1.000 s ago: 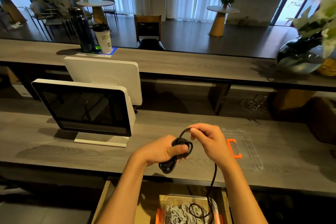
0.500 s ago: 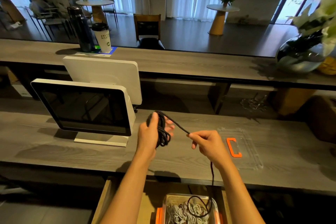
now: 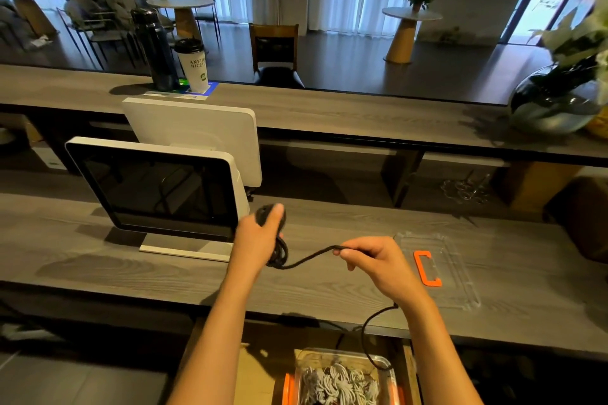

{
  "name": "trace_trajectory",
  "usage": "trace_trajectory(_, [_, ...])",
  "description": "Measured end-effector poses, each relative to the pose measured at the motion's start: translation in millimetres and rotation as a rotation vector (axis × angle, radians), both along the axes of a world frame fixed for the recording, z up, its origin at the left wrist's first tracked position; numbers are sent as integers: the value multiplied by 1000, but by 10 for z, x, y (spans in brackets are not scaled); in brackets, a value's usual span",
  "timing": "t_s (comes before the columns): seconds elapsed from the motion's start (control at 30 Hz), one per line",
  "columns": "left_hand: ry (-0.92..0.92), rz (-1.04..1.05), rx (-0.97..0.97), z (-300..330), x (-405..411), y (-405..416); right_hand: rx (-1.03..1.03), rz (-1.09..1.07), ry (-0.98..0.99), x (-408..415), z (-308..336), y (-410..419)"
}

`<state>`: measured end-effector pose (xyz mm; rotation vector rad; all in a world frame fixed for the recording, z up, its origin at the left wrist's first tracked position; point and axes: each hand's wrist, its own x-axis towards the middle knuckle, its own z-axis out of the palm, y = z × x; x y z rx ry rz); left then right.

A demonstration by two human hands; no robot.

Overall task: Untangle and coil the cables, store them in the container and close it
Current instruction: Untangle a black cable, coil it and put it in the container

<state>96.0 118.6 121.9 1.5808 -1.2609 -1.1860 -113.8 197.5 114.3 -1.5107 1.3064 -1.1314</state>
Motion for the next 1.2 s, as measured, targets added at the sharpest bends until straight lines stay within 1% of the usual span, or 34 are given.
trace_trajectory(0.07, [-119, -164, 42, 2, -74, 32, -80, -16, -8, 32, 55, -14])
trace_trajectory(0.13, [-214, -319, 39, -6, -145, 70, -129, -36, -4, 44, 95, -19])
trace_trajectory(0.2, [-252, -541, 10, -21, -197, 126, -146, -47, 19, 52, 107, -14])
trace_trajectory(0.3, [-129, -890, 7, -62, -206, 207, -127, -76, 14, 82, 76, -1])
trace_trajectory(0.37, [-112, -1062, 38, -33, -235, 258, -88, -126, -39, 92, 58, -1])
trace_trajectory(0.4, [-108, -1108, 51, -19, -261, 271, -72, -145, -64, 89, 58, -2])
trace_trajectory(0.5, [-42, -1126, 79, -1, -300, 276, -35, -163, -120, 83, 71, -4])
trace_trajectory(0.57, [57, -1084, 117, 9, -280, 294, -4, -179, -155, 71, 59, -3])
trace_trajectory(0.63, [214, -939, 191, 57, -246, 323, 24, -218, -180, 37, 12, -1])
trace_trajectory(0.67, [277, -844, 205, 78, -230, 318, 44, -245, -190, 14, -27, -5])
trace_trajectory(0.8, [283, -386, 85, 47, -251, 204, 138, -327, -194, -40, -145, -28])
trace_trajectory(0.83, [339, -269, 73, 19, -266, 178, 150, -337, -192, -41, -163, -30])
trace_trajectory(0.87, [458, -162, 84, -6, -279, 154, 157, -343, -192, -40, -176, -30])
trace_trajectory(0.93, [812, 2, 130, -21, -248, 91, 164, -349, -193, -50, -203, -26])
trace_trajectory(1.0, [1100, 55, 161, 15, -163, 47, 171, -339, -176, -70, -216, -18])
trace_trajectory(1.03, [1168, 64, 150, 30, -121, 31, 175, -327, -153, -77, -211, -13])
trace_trajectory(1.07, [1192, 81, 130, 44, -95, 19, 179, -312, -127, -81, -202, -12])
trace_trajectory(1.1, [1166, 124, 115, 56, -76, 10, 186, -288, -101, -85, -191, -11])
trace_trajectory(1.2, [944, 284, 69, 89, -43, 5, 202, -161, -35, -87, -165, 2])
